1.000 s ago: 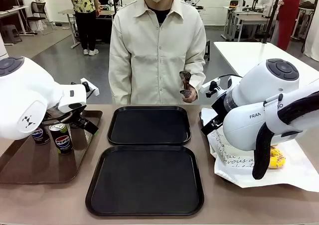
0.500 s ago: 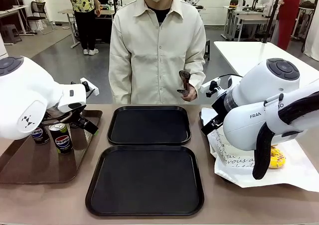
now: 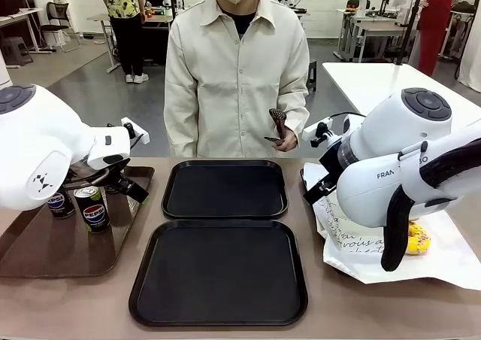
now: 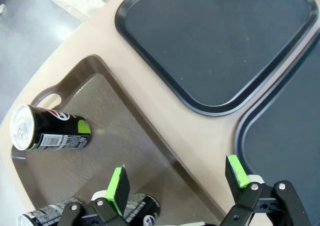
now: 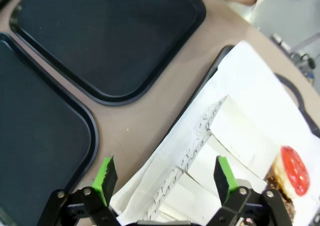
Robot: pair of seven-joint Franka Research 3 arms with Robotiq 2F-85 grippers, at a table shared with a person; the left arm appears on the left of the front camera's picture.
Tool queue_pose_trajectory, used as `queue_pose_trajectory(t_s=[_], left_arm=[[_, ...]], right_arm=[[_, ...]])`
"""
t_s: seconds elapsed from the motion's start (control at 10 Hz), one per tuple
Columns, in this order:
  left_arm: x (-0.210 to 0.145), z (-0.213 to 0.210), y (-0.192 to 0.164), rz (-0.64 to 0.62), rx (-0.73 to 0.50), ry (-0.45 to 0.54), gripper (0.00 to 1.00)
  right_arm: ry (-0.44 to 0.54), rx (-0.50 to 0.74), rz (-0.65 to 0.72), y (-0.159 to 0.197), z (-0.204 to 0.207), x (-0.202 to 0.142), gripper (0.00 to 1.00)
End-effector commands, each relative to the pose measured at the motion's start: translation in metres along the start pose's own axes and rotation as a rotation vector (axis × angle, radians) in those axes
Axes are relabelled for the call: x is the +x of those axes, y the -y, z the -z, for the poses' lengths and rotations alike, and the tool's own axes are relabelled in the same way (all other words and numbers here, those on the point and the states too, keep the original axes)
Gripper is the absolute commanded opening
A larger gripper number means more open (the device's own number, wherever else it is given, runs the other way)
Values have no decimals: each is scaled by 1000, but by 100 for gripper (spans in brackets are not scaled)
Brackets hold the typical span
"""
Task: Set up donuts and drinks on trays.
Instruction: Pick up one Pepsi coke and place it on the Flat Tray.
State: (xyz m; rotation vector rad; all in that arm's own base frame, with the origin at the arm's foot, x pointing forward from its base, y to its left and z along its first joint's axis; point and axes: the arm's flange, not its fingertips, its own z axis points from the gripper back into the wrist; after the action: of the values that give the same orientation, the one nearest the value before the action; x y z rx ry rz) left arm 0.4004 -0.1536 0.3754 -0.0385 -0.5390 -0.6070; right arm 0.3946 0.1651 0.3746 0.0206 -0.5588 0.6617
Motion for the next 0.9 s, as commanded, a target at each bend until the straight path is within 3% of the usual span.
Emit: queue_pose_trajectory(t_s=[0.0, 0.3, 0.4, 0.5, 0.6, 0.7, 0.8], left_arm=[[-48, -58, 19, 12, -157, -20, 100], [-111, -120, 26, 10, -211, -177, 100], [-129, -126, 30, 20, -190, -253, 100], [-136, -129, 35, 28, -210, -278, 100], [-132, -128, 36, 25, -200, -285, 100], [-126, -120, 32, 56, -58, -248, 100], [-43, -144, 5, 10, -228, -293, 100]], right_arm=[[-102, 4, -33, -7, -35, -57, 100], [-328, 44, 38, 9, -65, -152, 100], [-371, 105, 22, 8, -72, -175, 100], [-323, 139, -4, 1, -81, -187, 100], [-240, 80, -70, -5, -85, -185, 100], [-374, 98, 42, 54, -51, -58, 100], [-374, 98, 42, 54, -51, -58, 100]])
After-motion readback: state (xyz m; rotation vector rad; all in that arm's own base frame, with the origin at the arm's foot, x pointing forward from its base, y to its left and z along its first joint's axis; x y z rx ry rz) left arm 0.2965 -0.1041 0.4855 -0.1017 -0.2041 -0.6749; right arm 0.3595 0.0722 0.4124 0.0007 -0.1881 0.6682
